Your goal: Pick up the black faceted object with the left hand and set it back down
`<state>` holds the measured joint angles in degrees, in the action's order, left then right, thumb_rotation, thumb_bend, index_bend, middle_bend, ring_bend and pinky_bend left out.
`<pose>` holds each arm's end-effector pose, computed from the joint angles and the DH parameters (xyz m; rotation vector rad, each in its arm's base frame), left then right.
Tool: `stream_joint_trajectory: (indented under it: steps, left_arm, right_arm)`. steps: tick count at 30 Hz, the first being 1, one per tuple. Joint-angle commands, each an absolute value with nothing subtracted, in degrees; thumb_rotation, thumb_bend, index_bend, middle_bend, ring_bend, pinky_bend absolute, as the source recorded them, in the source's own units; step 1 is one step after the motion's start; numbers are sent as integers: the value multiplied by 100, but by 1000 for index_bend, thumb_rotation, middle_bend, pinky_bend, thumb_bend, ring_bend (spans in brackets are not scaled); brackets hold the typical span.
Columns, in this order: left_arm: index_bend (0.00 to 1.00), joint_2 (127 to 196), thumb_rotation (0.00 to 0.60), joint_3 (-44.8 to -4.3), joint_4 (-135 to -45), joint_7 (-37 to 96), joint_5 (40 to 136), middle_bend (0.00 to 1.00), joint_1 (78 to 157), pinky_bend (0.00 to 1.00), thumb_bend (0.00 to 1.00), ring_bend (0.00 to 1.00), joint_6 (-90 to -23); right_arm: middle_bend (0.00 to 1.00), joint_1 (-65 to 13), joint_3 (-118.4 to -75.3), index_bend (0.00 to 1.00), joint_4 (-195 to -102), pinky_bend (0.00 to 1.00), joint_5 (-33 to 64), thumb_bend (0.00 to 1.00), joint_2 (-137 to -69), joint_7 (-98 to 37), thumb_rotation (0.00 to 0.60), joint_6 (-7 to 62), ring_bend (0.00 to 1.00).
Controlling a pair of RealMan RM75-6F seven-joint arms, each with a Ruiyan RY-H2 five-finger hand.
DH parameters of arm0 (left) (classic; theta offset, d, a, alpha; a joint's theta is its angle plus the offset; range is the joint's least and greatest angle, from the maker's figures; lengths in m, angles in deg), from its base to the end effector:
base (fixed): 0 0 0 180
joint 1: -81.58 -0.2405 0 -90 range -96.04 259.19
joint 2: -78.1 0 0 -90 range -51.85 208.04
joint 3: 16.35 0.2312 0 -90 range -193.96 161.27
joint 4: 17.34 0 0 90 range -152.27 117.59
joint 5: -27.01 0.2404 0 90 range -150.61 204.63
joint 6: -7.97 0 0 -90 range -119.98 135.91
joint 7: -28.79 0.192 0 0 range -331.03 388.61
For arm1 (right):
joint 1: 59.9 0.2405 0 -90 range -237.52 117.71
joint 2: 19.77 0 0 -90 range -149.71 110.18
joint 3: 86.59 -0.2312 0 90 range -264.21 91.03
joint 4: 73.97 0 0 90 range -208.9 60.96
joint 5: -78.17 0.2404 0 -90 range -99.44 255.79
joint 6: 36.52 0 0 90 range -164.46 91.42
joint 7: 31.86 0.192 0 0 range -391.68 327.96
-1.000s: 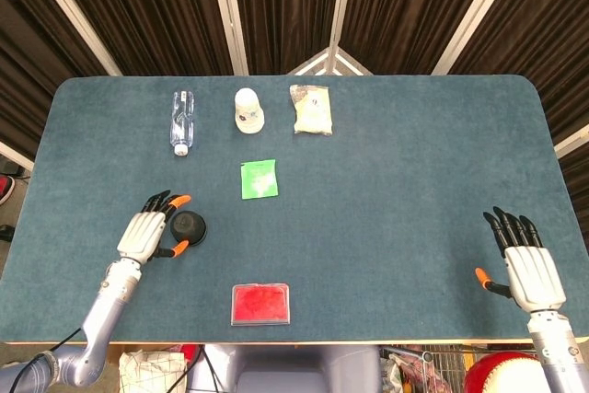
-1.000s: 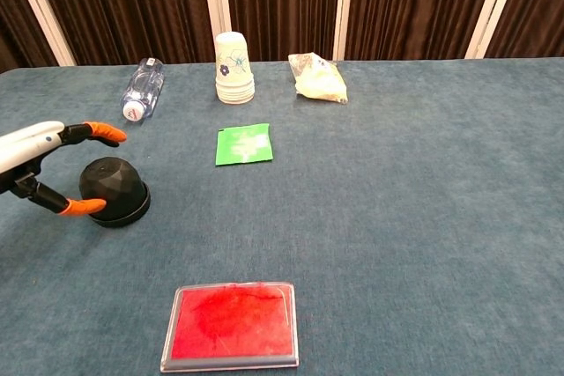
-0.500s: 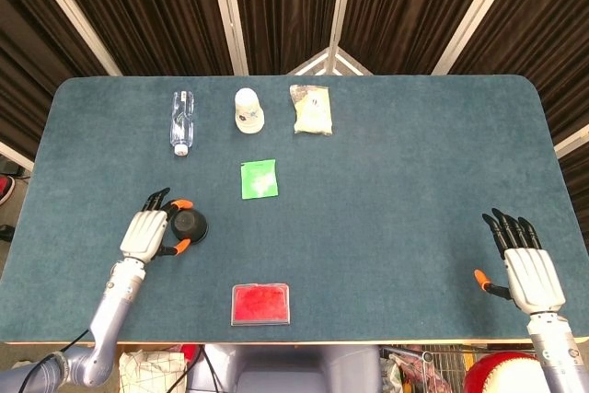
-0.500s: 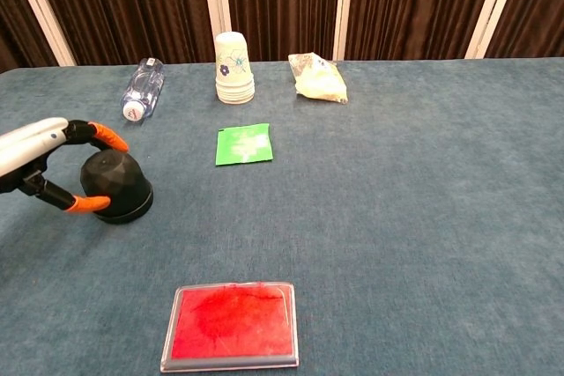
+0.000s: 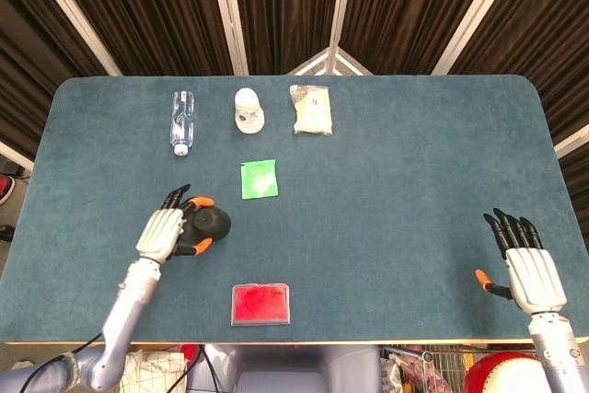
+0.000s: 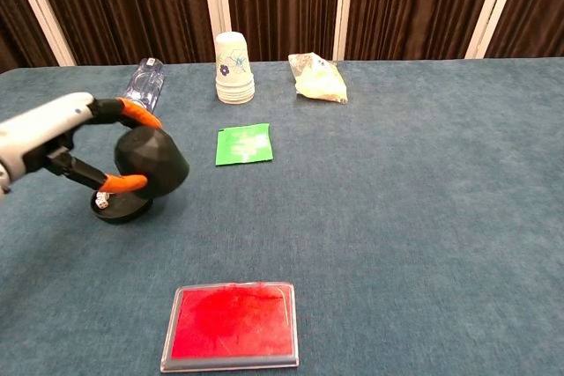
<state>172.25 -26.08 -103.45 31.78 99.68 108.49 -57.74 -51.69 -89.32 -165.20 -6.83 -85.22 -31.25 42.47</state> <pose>-0.1543 0.3227 -0.0632 -1.5425 -1.3010 -1.1870 -0.2992 -0.2460 0.0970 1.4584 -0.9666 0.8851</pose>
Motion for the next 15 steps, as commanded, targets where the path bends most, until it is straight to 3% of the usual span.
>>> stream_joint_trajectory:
  steps: [1, 4, 8, 12, 15]
  left_arm:
    - [304, 17574, 600, -2621, -9952, 3328, 9746, 453, 10982, 8, 560, 20, -5551]
    - [302, 17896, 600, -2610, -9511, 3390, 9650, 410, 11073, 4, 544, 14, -5424]
    - [267, 18178, 600, -2555, -9027, 3246, 9685, 249, 11163, 0, 447, 0, -5252]
    - [177, 18073, 600, -2464, -9108, 2996, 9891, 35, 11214, 0, 379, 0, -5123]
    - [129, 17798, 600, -2372, -9506, 2771, 10223, 0, 11240, 0, 373, 0, -5154]
  right_arm:
    - [24, -5170, -8933, 47, -16513, 11, -681, 286, -8523, -3121, 600, 4248, 64]
    - [24, -5180, -8934, 47, -16527, 11, -700, 285, -8511, -3109, 600, 4277, 64]
    - [24, -5179, -8938, 47, -16522, 10, -704, 286, -8498, -3086, 600, 4280, 64]
    - [24, -5178, -8945, 47, -16509, 11, -711, 285, -8504, -3073, 600, 4291, 64]
    - [24, -5166, -8944, 47, -16493, 11, -720, 286, -8520, -3078, 600, 4277, 64]
